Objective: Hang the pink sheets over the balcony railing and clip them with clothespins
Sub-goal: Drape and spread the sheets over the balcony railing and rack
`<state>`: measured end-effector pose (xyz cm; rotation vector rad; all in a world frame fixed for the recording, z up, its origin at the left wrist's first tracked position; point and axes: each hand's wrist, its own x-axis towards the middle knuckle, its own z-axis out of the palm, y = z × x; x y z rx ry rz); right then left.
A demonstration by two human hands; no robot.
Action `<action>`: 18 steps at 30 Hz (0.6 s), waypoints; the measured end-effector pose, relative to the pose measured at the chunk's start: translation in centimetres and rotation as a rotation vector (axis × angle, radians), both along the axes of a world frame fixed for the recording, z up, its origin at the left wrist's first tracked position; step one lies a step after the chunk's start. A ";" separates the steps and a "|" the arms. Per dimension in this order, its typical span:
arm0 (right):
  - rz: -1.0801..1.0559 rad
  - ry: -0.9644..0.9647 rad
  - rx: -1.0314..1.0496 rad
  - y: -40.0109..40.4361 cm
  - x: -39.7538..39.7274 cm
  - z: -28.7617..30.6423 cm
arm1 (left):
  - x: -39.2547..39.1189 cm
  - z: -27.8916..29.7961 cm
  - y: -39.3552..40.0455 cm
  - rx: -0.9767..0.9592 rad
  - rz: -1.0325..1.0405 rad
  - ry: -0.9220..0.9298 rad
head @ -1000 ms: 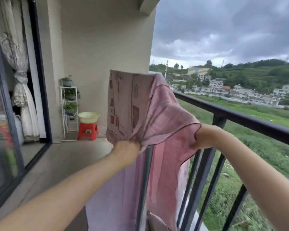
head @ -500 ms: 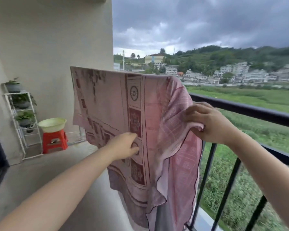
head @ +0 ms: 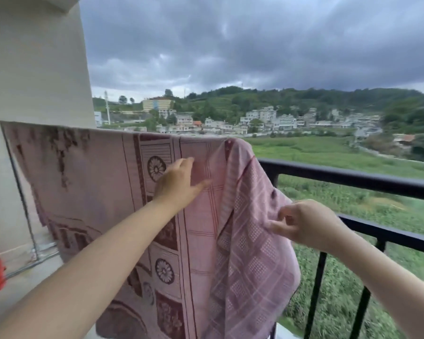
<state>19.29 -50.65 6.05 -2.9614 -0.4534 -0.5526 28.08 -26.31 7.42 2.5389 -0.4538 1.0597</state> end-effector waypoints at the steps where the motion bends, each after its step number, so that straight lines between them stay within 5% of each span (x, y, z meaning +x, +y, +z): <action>1: -0.014 -0.009 0.028 1.4 0.1 -0.4 | 0.2 -0.1 -0.2 0.006 -0.076 -0.015; 5: -0.107 -0.166 0.251 5.9 0.7 -0.9 | 1.0 -0.1 -0.8 -0.071 -0.360 -0.120; 10: -0.247 -0.376 0.567 9.5 -1.6 -0.8 | 1.2 -0.3 -1.8 -0.198 -0.649 0.028; 18: -0.611 -0.362 0.383 11.3 -0.9 -1.6 | 1.0 -0.9 -2.6 -0.214 -0.800 0.049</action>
